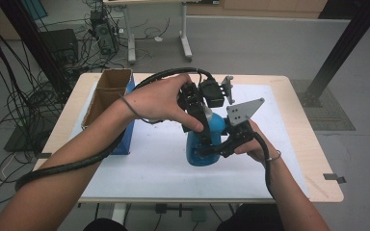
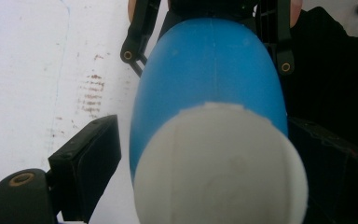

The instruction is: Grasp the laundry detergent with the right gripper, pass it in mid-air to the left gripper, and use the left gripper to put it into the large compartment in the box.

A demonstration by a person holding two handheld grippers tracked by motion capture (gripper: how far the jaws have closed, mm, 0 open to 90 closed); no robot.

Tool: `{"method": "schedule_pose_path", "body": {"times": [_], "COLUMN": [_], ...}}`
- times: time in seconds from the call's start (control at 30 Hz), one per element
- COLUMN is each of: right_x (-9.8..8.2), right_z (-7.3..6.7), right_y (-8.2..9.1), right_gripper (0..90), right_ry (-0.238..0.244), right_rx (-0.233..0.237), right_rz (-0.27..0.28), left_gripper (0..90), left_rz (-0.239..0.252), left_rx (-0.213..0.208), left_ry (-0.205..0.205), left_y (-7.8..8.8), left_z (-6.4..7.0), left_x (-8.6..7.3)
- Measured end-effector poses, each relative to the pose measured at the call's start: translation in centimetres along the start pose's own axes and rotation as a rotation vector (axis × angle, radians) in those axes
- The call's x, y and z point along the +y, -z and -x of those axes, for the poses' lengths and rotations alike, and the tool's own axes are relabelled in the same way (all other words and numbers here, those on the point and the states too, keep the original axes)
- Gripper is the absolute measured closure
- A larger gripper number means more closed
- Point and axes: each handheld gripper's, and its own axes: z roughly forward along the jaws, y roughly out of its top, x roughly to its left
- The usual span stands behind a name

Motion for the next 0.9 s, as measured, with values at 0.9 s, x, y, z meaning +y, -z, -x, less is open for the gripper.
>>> {"method": "schedule_pose_path", "body": {"times": [0.9], "right_x": [-0.04], "right_z": [0.07], "right_y": [0.03], "right_gripper": [43.6], "right_ry": [0.002], "right_rx": [0.003], "right_rz": [-0.004], "left_gripper": [30.7], "left_rz": [-0.003], "left_rx": [-0.015], "left_ry": [-0.005], "left_y": [0.2], "left_z": [-0.09], "left_x": [0.65]}}
